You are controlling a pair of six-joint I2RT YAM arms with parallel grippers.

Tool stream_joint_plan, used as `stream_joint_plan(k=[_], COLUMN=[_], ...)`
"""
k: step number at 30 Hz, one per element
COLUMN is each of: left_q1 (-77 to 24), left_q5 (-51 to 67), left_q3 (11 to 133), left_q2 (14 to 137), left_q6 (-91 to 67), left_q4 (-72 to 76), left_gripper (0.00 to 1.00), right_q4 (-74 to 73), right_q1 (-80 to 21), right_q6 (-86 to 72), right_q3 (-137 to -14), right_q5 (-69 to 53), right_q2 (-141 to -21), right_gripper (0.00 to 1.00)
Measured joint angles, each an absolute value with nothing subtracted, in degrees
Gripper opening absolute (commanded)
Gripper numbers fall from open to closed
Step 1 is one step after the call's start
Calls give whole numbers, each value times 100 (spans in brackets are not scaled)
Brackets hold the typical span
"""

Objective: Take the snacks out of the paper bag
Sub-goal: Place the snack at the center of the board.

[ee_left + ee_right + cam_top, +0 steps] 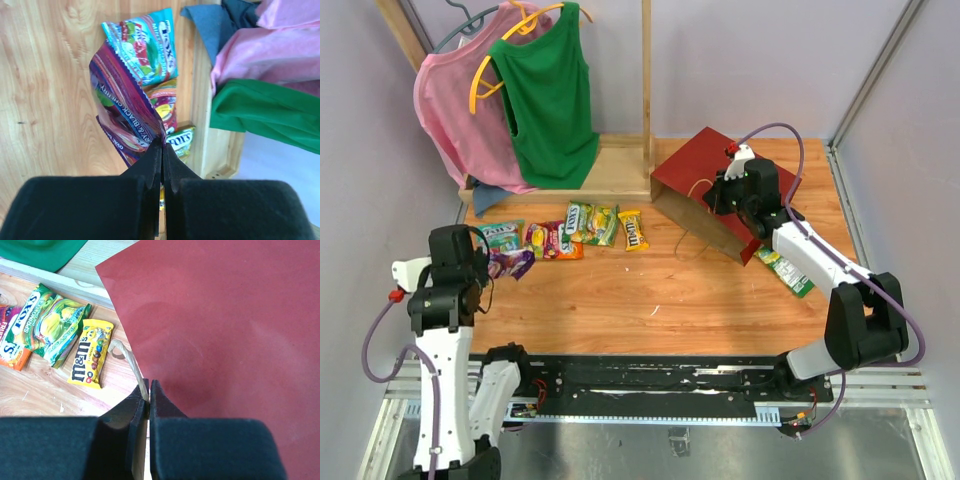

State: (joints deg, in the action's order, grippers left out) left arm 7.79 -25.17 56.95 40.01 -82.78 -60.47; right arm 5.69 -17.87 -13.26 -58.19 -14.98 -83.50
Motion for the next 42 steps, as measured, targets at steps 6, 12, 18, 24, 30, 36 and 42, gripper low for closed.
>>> stream_joint_plan(k=[6, 12, 18, 24, 30, 36, 42], left_q1=[781, 781, 781, 897, 1227, 1232, 1232], left_q5=[-2495, -2510, -2849, -3238, -3393, -3612, -4156], left_q3=[4831, 4403, 4543, 4565, 4209, 4167, 4204], left_q2=[4429, 5030, 5037, 5240, 5918, 6202, 5098], left_q6=[-8313, -8466, -8637, -8781, -8812, -8702, -8403], left_q4=[-5894, -5675, -5680, -5629, -5162, -4842, -4484], left_gripper=[1, 1, 1, 6, 52, 96, 93], right_q4=[565, 526, 523, 526, 526, 526, 530], right_q1=[-1787, -1787, -1787, -1787, -1787, -1787, -1787], right_q6=[-1323, -1282, -1275, -1278, -1278, -1278, -1280], right_q3=[-5819, -5819, -5819, -5819, -5819, -5819, -5819], right_q5=[-1490, -1391, -1387, -1389, -1389, -1391, -1393], right_q2=[-8348, -8307, -8307, -8307, -8307, -8313, -8388], right_gripper=[1, 1, 1, 1, 1, 2, 2])
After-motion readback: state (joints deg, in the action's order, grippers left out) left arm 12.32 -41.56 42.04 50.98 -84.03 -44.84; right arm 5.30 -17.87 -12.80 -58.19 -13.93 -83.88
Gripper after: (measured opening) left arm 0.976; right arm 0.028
